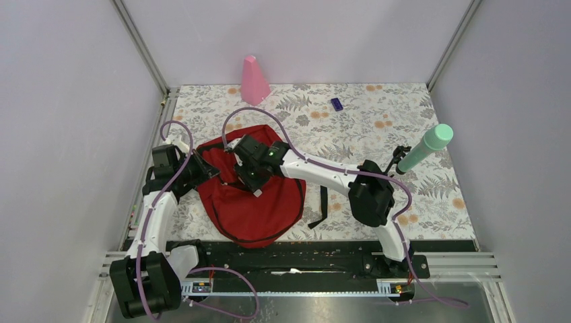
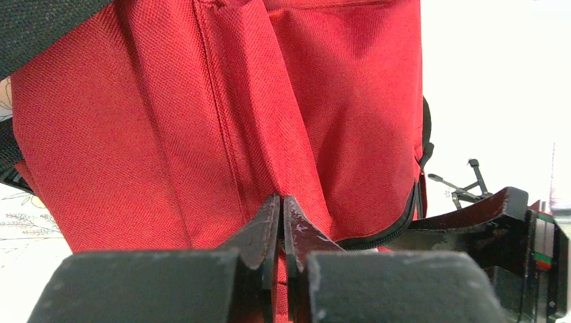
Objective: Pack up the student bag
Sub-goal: Adjust the stationery in the student bag.
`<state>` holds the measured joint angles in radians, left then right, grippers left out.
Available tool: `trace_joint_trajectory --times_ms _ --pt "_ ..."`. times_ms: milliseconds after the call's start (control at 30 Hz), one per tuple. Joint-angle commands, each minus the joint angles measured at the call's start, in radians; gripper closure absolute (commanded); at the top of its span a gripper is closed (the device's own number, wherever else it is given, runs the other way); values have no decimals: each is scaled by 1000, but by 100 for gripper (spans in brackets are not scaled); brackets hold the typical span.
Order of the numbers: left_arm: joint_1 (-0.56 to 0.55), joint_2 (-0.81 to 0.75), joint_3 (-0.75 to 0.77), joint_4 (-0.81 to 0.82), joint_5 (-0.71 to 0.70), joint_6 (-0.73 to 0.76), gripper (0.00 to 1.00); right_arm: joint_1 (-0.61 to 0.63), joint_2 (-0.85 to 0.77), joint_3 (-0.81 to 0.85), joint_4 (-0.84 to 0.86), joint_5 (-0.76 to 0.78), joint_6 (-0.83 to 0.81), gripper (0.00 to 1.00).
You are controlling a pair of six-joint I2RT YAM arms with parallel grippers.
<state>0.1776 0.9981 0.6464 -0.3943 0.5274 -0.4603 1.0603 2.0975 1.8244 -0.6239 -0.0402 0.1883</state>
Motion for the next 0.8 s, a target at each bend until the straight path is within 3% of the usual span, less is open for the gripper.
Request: trace_joint_trajectory --times_ms 0,300,633,767 --pt "0 -35 22 54 42 -6 100 13 1 45 -83 -50 -10 86" --pt "0 -50 25 49 22 -1 100 15 -6 24 -106 -23 -4 84" --pt "0 -41 10 60 55 -9 100 15 247 481 -175 19 -47 82" --pt "-1 -37 4 71 71 -17 100 18 278 481 -96 88 -45 82"
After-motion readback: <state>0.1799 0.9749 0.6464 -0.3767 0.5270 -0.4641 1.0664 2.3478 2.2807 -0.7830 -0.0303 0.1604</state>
